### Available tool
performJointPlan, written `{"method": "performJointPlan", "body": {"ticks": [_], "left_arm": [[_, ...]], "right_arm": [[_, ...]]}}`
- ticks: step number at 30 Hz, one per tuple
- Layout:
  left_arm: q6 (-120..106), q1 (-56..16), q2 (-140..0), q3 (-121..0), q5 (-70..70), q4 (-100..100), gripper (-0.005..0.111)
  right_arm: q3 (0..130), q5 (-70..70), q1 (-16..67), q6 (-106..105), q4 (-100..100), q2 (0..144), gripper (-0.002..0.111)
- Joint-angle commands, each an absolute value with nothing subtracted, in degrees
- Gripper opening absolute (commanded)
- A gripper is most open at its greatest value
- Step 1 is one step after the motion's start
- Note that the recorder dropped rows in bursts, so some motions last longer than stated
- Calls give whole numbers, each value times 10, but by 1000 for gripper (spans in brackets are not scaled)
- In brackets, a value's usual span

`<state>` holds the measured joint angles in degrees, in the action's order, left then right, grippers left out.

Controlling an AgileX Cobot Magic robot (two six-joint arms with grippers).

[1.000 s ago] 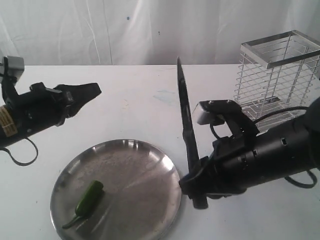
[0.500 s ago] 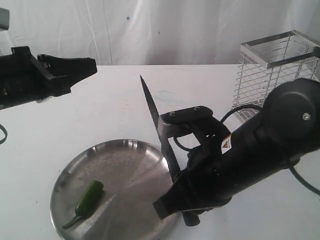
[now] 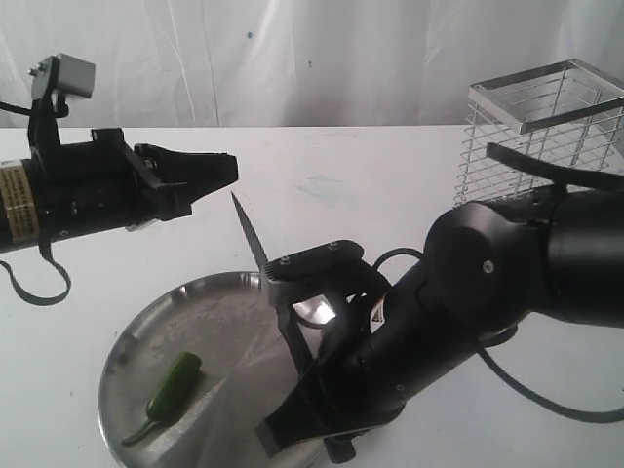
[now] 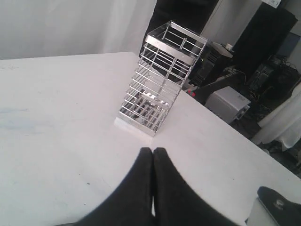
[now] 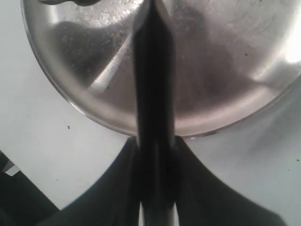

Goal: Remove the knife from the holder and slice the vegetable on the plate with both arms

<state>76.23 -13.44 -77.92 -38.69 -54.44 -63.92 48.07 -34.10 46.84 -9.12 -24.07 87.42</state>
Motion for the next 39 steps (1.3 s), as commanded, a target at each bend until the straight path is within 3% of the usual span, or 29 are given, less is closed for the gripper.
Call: {"method": "performJointPlan", "body": {"ticks": [1,14,21,29,32,36,39], "left_arm": [[760,-140,-801,-394,-569,-636,0],[736,-181,-833,-394,-572,-649,0],[731,-181,-846,-394,-468,-660,0],[672,-157,-845,-394,-671,-600,0],[672,-141,-835,-394,-686,-600,0],[668,-112,-812,-394,-538,-621,0],[686,-110,-805,-395,-302,-625,0]], "right_arm": [[486,-345,475,-86,-242,887,0],[486,-327,475,-86,-243,903,0],[486,-327,475,-86,-246,903,0],[486,-315,472,-78,-227,903,0],[486,-304,452,-48,-206,903,0],[500,-348,414,-48,-208,903,0],[533,-437,387,-71,-208,903,0]]}}
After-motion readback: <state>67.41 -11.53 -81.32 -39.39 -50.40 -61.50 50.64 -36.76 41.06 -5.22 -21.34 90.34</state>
